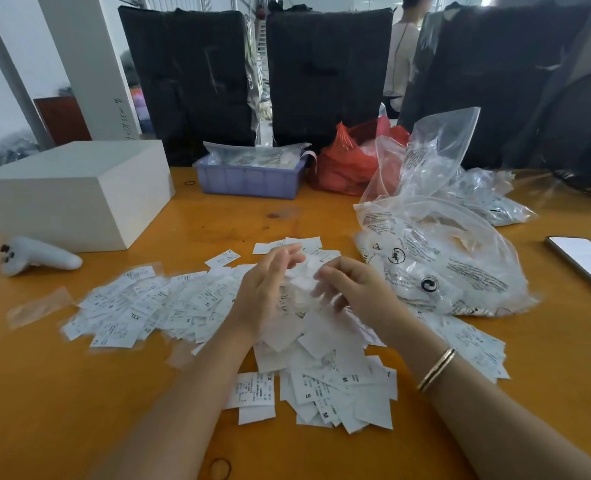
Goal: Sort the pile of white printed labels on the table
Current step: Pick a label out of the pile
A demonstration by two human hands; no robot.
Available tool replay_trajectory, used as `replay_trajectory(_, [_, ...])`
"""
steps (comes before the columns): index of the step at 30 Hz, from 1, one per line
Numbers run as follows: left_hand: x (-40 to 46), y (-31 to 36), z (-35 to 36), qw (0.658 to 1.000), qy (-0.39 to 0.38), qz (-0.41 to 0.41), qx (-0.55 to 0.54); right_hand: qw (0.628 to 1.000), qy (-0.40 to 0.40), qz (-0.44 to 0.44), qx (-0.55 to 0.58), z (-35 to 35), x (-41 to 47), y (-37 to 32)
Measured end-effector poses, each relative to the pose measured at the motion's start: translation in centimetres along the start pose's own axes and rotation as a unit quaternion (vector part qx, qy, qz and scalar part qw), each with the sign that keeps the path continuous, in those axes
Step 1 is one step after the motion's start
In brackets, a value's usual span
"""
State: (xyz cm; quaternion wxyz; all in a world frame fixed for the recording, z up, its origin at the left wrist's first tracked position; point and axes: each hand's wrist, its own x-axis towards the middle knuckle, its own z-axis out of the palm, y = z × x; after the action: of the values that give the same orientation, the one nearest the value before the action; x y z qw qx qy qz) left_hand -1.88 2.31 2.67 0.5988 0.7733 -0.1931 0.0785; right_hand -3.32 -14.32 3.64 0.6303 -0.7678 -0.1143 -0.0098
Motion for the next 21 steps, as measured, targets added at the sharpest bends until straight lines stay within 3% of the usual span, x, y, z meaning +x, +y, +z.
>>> replay_trajectory(6, [0.2, -0.4, -0.2, 0.999, -0.009, 0.01, 0.051, 0.996, 0.02, -0.05, -0.077, 0.4, 0.2, 0.6])
replay_trajectory(9, [0.5, -1.0, -0.2, 0.999, 0.023, 0.002, 0.046, 0.98, 0.111, -0.06, -0.153, 0.3, 0.4, 1.1])
replay_trajectory(11, [0.6, -1.3, -0.3, 0.997, 0.063, -0.008, 0.032, 0.946, 0.15, -0.063, -0.281, 0.1, 0.2, 1.5])
replay_trajectory(15, [0.8, -1.6, -0.4, 0.994, 0.1, -0.037, -0.015, 0.856, 0.09, -0.015, -0.509, 0.7, -0.5, 2.1])
replay_trajectory(17, [0.7, -1.5, -0.3, 0.994, 0.105, -0.036, -0.013, 0.843, 0.094, -0.011, -0.529, 1.0, -0.6, 1.7])
replay_trajectory(21, [0.7, -1.6, -0.2, 0.994, 0.108, -0.035, 0.0, 0.858, 0.12, -0.037, -0.498, 1.1, -0.8, 1.4])
